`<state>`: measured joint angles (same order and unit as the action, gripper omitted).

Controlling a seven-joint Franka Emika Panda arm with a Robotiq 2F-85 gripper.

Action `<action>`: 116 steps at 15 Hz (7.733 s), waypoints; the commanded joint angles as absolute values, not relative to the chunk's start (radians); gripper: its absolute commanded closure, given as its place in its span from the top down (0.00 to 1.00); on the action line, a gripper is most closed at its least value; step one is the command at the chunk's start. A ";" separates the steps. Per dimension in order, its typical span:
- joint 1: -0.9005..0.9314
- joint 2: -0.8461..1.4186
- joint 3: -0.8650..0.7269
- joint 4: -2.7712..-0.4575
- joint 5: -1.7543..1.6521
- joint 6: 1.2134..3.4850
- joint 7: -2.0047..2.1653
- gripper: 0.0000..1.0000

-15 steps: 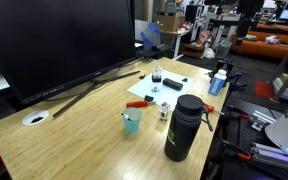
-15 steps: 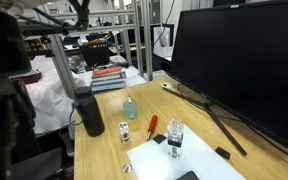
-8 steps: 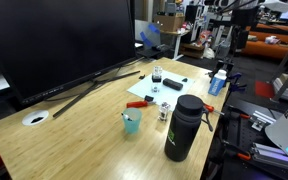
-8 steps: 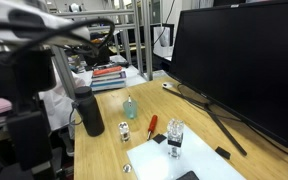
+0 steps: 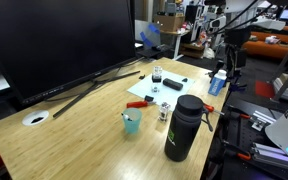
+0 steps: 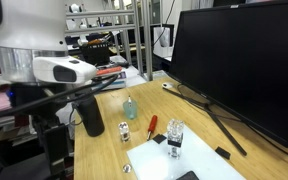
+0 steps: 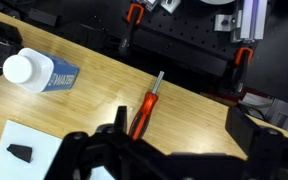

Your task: Put the silver lid on the crystal column

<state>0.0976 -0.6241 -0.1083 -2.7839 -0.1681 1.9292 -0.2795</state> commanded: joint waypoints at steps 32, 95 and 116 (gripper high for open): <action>0.082 0.142 0.001 -2.580 0.136 2.622 -0.145 1.00; 0.050 0.013 0.009 -2.507 0.074 2.409 0.054 0.03; 0.052 -0.085 0.019 -2.502 0.107 2.433 0.065 0.12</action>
<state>0.0612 -0.0846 0.0100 -2.5033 0.1059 2.4358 0.0656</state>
